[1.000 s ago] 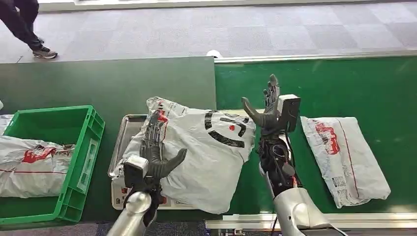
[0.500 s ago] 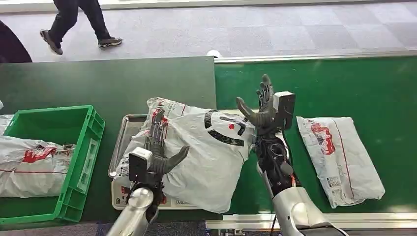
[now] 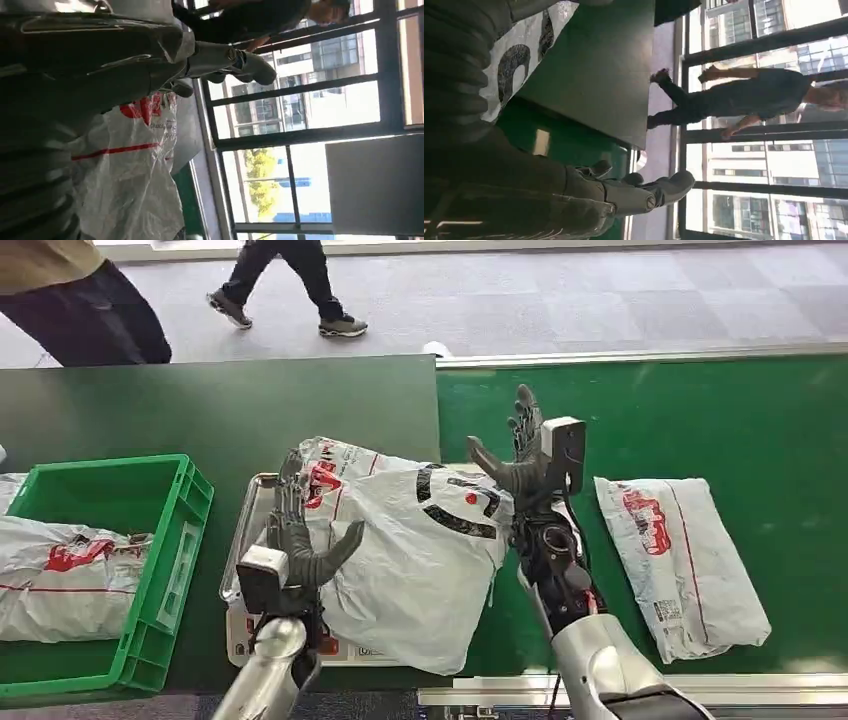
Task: Moved the parcel from conveyor to table for the left to box.
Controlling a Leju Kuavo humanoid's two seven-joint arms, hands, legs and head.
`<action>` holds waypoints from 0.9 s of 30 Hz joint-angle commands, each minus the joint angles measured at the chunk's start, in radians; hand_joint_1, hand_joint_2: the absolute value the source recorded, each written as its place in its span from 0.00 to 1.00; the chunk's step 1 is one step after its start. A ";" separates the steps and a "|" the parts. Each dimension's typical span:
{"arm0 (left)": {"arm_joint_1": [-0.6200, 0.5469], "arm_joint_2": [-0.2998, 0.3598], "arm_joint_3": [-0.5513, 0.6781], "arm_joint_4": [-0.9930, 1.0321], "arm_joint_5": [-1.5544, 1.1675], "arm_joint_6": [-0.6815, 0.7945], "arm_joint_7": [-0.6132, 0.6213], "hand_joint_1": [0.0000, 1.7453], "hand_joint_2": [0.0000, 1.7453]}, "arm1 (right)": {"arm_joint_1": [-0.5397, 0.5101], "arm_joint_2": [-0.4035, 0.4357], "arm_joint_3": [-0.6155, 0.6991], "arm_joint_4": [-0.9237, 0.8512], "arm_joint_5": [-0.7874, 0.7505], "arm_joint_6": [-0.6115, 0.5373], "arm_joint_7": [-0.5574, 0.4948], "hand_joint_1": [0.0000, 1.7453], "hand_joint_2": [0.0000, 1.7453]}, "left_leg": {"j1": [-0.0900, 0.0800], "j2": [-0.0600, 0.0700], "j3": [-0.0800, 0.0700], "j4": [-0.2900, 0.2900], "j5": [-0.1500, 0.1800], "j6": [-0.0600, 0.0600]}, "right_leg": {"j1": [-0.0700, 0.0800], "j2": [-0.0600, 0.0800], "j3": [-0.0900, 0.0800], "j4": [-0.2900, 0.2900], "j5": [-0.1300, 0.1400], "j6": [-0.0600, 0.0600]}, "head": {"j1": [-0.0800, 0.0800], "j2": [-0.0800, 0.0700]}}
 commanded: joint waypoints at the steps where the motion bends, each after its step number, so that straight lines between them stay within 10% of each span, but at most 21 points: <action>1: 0.011 0.056 -0.089 -0.068 -0.063 0.081 -0.003 0.00 1.00 | -0.059 -0.016 0.071 0.094 0.022 0.013 0.016 0.00 1.00 | 0.001 0.000 0.001 0.000 -0.001 0.000 | 0.001 0.001 0.001 0.000 0.000 -0.001 | 0.000 0.000; 19: -0.033 0.048 -0.117 0.097 -0.305 0.113 0.091 0.00 1.00 | -0.041 -0.028 0.061 0.066 0.026 0.016 0.017 0.00 1.00 | 0.001 -0.001 0.002 0.000 0.000 0.000 | 0.001 0.000 0.002 -0.001 0.000 -0.001 | 0.000 0.000; 27: -0.022 0.029 -0.082 0.174 -0.680 0.004 0.386 0.00 1.00 | -0.019 -0.024 0.042 0.027 0.066 0.025 0.042 0.00 1.00 | 0.000 -0.001 0.001 0.000 0.000 0.000 | 0.000 0.000 0.002 -0.001 0.000 0.000 | 0.000 0.000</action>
